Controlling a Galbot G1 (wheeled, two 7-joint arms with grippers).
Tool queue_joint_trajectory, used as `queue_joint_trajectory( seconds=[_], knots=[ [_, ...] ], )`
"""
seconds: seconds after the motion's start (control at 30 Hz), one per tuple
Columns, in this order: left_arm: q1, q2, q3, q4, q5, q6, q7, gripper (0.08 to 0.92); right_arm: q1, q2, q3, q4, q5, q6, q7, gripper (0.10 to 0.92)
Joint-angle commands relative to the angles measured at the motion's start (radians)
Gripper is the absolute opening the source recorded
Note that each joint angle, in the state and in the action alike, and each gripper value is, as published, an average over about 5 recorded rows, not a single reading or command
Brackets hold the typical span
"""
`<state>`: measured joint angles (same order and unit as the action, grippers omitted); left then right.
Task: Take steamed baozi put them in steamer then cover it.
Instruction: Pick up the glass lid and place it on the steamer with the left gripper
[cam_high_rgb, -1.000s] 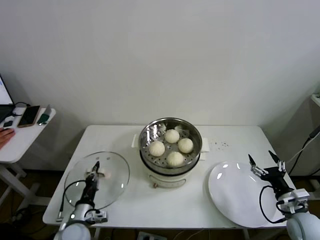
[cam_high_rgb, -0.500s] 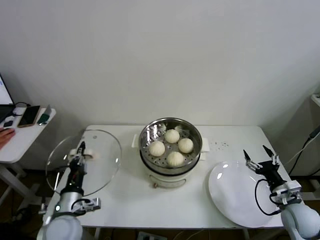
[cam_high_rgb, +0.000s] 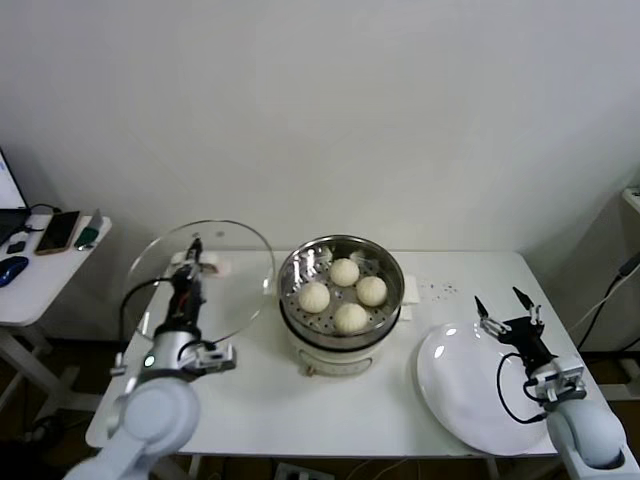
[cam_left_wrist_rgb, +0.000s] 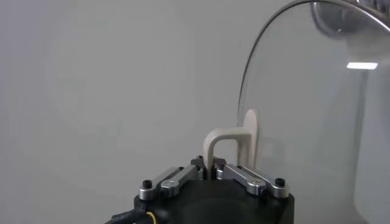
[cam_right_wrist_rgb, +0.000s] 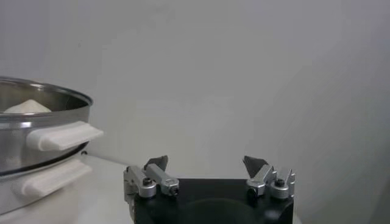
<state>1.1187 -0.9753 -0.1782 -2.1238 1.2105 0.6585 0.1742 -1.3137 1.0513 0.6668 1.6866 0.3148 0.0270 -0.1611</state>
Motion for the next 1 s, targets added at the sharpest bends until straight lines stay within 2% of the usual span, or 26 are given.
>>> queue_joint_trajectory(
  seconds=[0.03, 0.23, 0.53, 0.7, 1.0],
  knots=[
    [-0.369, -0.149, 0.357, 0.151, 0.086, 0.127, 0.183, 0.151, 0.011, 0.019, 0.007, -0.017, -0.015, 0.010, -0.008, 0.823],
    [-0.363, -0.332, 0.386, 0.252, 0.178, 0.127, 0.214, 0.151, -0.008, 0.053, 0.042, -0.029, -0.018, 0.033, -0.020, 0.823],
    [-0.325, -0.506, 0.416, 0.345, 0.267, 0.127, 0.148, 0.151, -0.048, 0.060, 0.117, -0.046, -0.015, 0.064, -0.046, 0.823],
    [-0.314, -0.546, 0.427, 0.370, 0.274, 0.127, 0.132, 0.151, -0.059, 0.063, 0.135, -0.052, -0.014, 0.073, -0.051, 0.823],
    [-0.343, -0.563, 0.427, 0.438, 0.251, 0.127, 0.077, 0.151, -0.069, 0.072, 0.141, -0.057, -0.018, 0.080, -0.053, 0.823]
  ],
)
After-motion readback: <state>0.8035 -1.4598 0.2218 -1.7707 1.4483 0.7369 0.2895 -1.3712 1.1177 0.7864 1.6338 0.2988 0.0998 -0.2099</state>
